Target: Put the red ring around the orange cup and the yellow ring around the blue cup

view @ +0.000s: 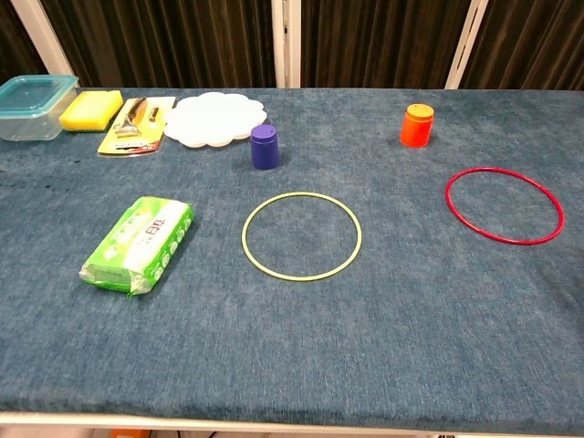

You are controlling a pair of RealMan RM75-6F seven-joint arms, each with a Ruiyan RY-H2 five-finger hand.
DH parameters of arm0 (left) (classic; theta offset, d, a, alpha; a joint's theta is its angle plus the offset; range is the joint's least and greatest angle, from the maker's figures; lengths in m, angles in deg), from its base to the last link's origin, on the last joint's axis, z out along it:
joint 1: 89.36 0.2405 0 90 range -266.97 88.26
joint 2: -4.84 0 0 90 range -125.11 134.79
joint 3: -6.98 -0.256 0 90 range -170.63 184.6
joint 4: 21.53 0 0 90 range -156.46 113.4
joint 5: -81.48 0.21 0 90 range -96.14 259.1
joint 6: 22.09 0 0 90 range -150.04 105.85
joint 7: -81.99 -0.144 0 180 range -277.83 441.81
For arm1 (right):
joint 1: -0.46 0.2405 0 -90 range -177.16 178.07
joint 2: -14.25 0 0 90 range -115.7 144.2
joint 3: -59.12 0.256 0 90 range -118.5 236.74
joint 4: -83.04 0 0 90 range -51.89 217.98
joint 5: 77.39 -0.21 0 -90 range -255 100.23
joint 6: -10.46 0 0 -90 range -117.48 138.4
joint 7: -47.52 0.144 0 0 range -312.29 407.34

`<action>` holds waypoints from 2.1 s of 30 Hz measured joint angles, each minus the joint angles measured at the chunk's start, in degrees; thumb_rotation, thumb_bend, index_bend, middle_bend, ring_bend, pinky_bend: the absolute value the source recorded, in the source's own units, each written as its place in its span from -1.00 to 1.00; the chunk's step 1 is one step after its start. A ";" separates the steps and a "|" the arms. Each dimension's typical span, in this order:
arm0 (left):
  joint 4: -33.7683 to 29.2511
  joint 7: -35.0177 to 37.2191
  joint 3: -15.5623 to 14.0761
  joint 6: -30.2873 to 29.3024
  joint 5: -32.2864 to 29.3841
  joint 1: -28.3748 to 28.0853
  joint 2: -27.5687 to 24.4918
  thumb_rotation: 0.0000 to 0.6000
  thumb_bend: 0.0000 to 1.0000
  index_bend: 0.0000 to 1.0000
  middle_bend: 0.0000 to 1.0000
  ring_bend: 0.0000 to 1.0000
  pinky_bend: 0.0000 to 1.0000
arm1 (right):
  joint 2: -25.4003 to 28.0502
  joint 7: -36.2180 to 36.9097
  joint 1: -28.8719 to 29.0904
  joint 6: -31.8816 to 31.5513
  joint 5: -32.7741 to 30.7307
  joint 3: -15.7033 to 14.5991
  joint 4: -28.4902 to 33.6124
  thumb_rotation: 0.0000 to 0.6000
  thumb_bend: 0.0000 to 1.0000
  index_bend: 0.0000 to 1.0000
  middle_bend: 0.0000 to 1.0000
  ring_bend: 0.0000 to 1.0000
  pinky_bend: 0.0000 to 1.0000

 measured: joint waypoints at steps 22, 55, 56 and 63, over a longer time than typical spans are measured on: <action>-0.53 -0.31 -0.28 -0.19 0.60 0.11 -0.03 1.00 -0.81 -0.89 -0.88 -1.00 -1.00 | -7.61 3.56 6.89 9.52 2.95 -1.24 -6.21 1.00 -0.66 -0.12 -0.67 -1.00 -1.00; 0.44 0.32 -0.33 0.68 -0.02 -0.01 0.41 1.00 -0.81 -0.89 -0.88 -1.00 -1.00 | -24.92 10.15 14.64 20.09 -0.77 -2.86 -27.16 1.00 -0.33 0.16 -0.57 -1.00 -1.00; 0.47 0.35 -0.33 0.64 -0.01 0.02 0.41 1.00 -0.81 -0.89 -0.88 -1.00 -1.00 | -25.03 10.42 14.65 20.06 -0.90 -2.85 -27.39 1.00 -0.31 0.18 -0.56 -1.00 -1.00; 0.45 0.36 -0.40 0.41 0.18 0.14 0.32 1.00 -0.81 -0.89 -0.88 -1.00 -1.00 | -24.93 11.75 14.30 18.52 -1.34 -2.56 -27.85 1.00 -0.29 0.26 -0.52 -1.00 -1.00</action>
